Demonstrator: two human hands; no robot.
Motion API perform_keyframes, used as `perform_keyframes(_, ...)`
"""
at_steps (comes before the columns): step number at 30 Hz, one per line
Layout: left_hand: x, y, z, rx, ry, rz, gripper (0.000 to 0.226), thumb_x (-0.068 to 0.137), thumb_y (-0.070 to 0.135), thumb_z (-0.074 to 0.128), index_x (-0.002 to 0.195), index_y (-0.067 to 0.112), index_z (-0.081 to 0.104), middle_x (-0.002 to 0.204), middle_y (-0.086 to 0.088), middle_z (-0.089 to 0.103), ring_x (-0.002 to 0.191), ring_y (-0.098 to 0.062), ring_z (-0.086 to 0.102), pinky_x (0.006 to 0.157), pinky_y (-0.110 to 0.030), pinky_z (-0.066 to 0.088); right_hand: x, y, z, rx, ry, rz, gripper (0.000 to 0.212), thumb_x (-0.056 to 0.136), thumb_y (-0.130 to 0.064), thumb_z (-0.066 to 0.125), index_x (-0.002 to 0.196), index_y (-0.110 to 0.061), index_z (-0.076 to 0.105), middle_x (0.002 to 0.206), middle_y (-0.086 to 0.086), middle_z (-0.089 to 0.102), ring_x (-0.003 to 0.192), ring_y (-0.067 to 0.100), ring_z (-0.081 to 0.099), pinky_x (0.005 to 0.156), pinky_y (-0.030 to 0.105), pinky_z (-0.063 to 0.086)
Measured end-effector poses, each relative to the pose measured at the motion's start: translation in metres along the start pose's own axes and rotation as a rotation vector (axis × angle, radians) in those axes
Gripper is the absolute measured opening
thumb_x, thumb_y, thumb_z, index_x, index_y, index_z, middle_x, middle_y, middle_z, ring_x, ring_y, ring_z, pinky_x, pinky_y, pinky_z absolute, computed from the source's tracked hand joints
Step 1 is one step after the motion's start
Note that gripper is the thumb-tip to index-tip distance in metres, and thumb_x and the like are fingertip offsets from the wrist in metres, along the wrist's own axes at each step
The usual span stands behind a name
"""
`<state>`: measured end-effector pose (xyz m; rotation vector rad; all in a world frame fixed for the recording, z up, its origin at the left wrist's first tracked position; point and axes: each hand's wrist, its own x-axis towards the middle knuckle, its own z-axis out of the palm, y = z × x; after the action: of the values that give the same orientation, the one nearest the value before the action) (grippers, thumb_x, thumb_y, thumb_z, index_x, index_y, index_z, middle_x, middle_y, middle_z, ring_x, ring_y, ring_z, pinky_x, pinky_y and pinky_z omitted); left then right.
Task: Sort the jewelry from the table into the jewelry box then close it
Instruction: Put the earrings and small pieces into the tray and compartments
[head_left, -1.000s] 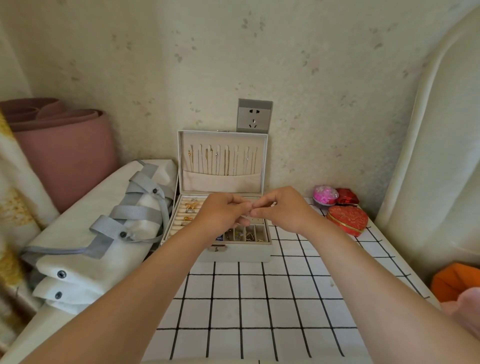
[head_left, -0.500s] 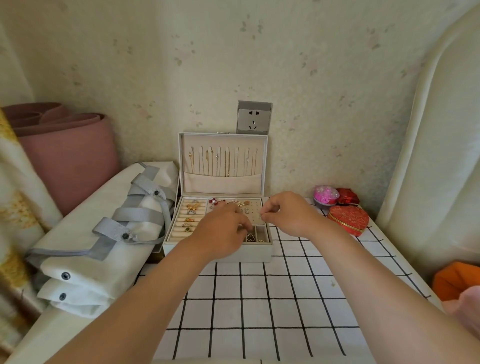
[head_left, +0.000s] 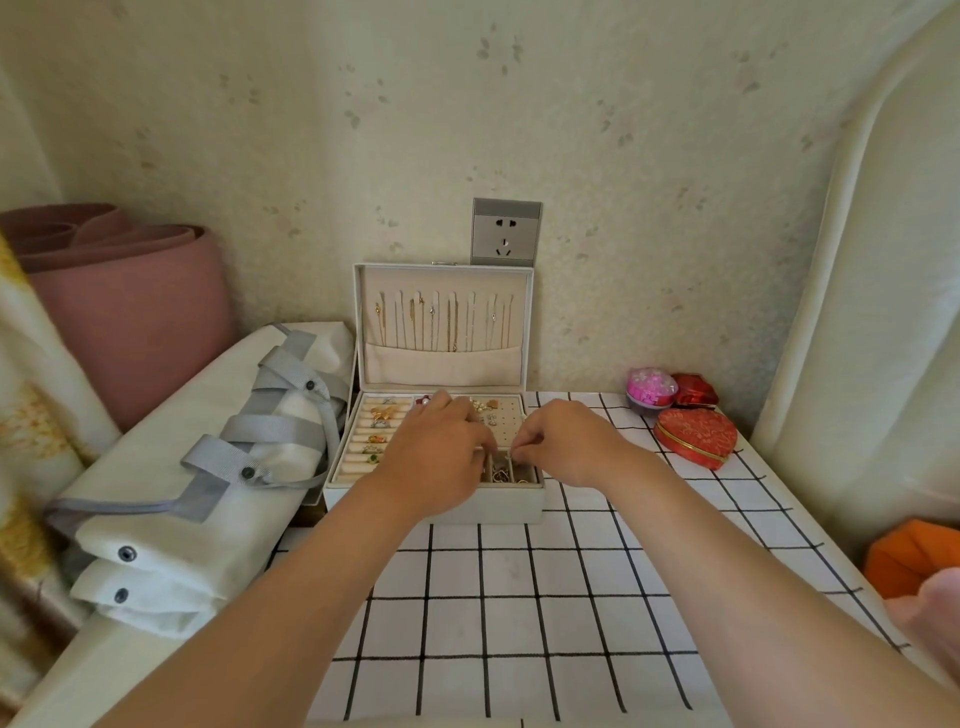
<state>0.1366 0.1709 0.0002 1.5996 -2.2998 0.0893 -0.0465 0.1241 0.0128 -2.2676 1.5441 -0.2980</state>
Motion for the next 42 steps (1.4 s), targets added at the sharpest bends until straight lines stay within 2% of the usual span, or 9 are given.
perform_keyframes(5, -0.002, 0.003, 0.001, -0.004, -0.044, 0.008, 0.030, 0.096, 0.033, 0.049, 0.118, 0.038, 0.069, 0.112, 0.009, 0.056, 0.108, -0.015, 0.040, 0.091, -0.032, 0.034, 0.004, 0.006, -0.004, 0.032, 0.043, -0.008, 0.008, 0.088, -0.027, 0.070, 0.087, -0.031, 0.077, 0.086, -0.022, 0.064, 0.093, 0.007, 0.063, 0.090, 0.035, 0.054)
perform_keyframes(9, -0.001, 0.004, -0.001, -0.013, -0.063, 0.019, 0.029, 0.097, 0.035, 0.049, 0.117, 0.041, 0.069, 0.111, 0.008, 0.059, 0.106, -0.017, 0.043, 0.094, -0.035, 0.033, 0.005, 0.013, -0.008, 0.075, 0.054, 0.008, 0.019, 0.087, -0.026, 0.068, 0.073, -0.037, 0.072, 0.088, -0.021, 0.068, 0.093, 0.006, 0.065, 0.089, 0.037, 0.056)
perform_keyframes(15, -0.003, 0.006, 0.005, -0.006, -0.089, 0.070, 0.032, 0.097, 0.035, 0.043, 0.114, 0.045, 0.069, 0.103, 0.009, 0.055, 0.103, -0.017, 0.041, 0.096, -0.038, 0.034, -0.004, 0.003, -0.002, -0.092, -0.092, -0.037, 0.026, 0.087, -0.021, 0.058, 0.097, -0.037, 0.077, 0.091, -0.019, 0.063, 0.097, 0.011, 0.062, 0.086, 0.030, 0.053)
perform_keyframes(19, -0.002, 0.006, 0.009, -0.009, -0.079, 0.076, 0.032, 0.098, 0.036, 0.042, 0.113, 0.042, 0.070, 0.102, 0.007, 0.054, 0.104, -0.016, 0.039, 0.095, -0.038, 0.035, -0.003, 0.006, -0.003, -0.078, -0.093, -0.041, 0.027, 0.089, -0.022, 0.057, 0.098, -0.037, 0.077, 0.096, -0.019, 0.065, 0.098, 0.010, 0.062, 0.089, 0.031, 0.053)
perform_keyframes(24, 0.000, 0.010, 0.005, -0.068, -0.011, 0.076, 0.027, 0.095, 0.034, 0.050, 0.114, 0.035, 0.069, 0.104, 0.010, 0.056, 0.105, -0.013, 0.043, 0.091, -0.033, 0.036, -0.015, 0.022, -0.018, 0.029, 0.020, -0.041, 0.025, 0.094, -0.022, 0.057, 0.104, -0.035, 0.075, 0.116, -0.013, 0.068, 0.106, 0.007, 0.061, 0.094, 0.026, 0.049)
perform_keyframes(31, 0.010, 0.063, 0.007, -0.269, 0.086, 0.103, 0.022, 0.093, 0.030, 0.058, 0.115, 0.030, 0.064, 0.103, 0.014, 0.059, 0.100, -0.006, 0.047, 0.087, -0.027, 0.042, -0.058, 0.075, -0.044, 0.063, 0.042, 0.045, 0.020, 0.092, -0.021, 0.062, 0.103, -0.033, 0.074, 0.102, -0.013, 0.069, 0.099, 0.008, 0.064, 0.090, 0.026, 0.051)
perform_keyframes(37, 0.018, 0.129, 0.034, -0.345, -0.085, 0.167, 0.021, 0.094, 0.028, 0.057, 0.114, 0.031, 0.064, 0.101, 0.014, 0.062, 0.089, -0.004, 0.051, 0.080, -0.024, 0.046, -0.102, 0.126, -0.057, 0.056, 0.012, 0.141, 0.025, 0.090, -0.014, 0.062, 0.101, -0.033, 0.075, 0.102, -0.014, 0.067, 0.100, 0.006, 0.063, 0.094, 0.027, 0.052)
perform_keyframes(39, 0.023, 0.146, 0.046, -0.334, -0.140, 0.166, 0.023, 0.095, 0.026, 0.056, 0.115, 0.029, 0.066, 0.106, 0.011, 0.063, 0.095, -0.008, 0.055, 0.085, -0.027, 0.048, -0.115, 0.144, -0.060, 0.060, 0.009, 0.198, 0.025, 0.089, -0.016, 0.063, 0.092, -0.038, 0.073, 0.108, -0.009, 0.068, 0.099, 0.010, 0.065, 0.091, 0.030, 0.055)
perform_keyframes(42, 0.032, 0.164, 0.063, -0.311, -0.209, 0.154, 0.026, 0.096, 0.022, 0.054, 0.119, 0.028, 0.066, 0.113, 0.005, 0.061, 0.104, -0.014, 0.057, 0.090, -0.031, 0.048, -0.129, 0.166, -0.063, 0.065, -0.034, 0.251, 0.024, 0.089, -0.014, 0.063, 0.097, -0.033, 0.074, 0.115, -0.005, 0.066, 0.105, 0.010, 0.063, 0.090, 0.022, 0.052)
